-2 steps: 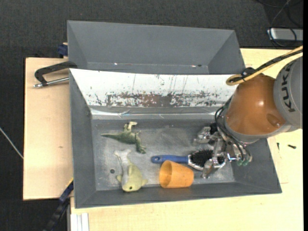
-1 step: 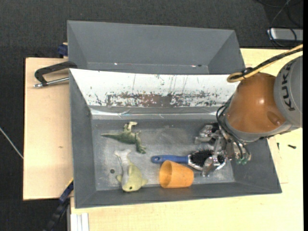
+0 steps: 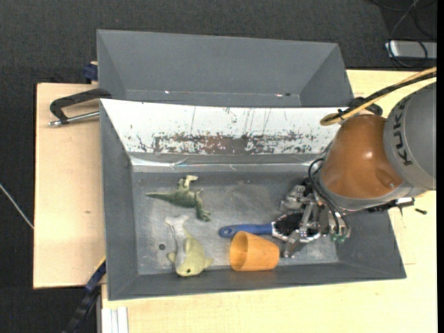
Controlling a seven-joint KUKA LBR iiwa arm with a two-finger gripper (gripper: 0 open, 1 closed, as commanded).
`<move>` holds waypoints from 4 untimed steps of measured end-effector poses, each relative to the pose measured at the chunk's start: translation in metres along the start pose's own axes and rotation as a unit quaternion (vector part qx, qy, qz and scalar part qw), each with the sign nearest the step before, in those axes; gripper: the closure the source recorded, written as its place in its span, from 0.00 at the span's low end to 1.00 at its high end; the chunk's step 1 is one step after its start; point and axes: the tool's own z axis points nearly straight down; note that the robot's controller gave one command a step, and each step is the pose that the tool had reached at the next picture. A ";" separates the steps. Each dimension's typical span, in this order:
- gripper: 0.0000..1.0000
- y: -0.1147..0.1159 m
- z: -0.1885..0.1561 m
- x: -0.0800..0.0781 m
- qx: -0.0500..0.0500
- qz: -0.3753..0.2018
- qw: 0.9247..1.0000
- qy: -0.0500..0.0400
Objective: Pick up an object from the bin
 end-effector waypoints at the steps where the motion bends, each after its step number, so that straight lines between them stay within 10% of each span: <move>1: 0.00 0.001 -0.001 -0.001 0.000 0.000 1.000 0.000; 2: 1.00 0.001 -0.002 -0.003 0.000 0.000 1.000 -0.003; 4: 1.00 0.002 -0.064 -0.006 0.000 0.000 1.000 -0.003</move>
Offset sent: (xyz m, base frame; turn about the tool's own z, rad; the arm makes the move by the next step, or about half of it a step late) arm 0.0000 0.0000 0.0000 0.0000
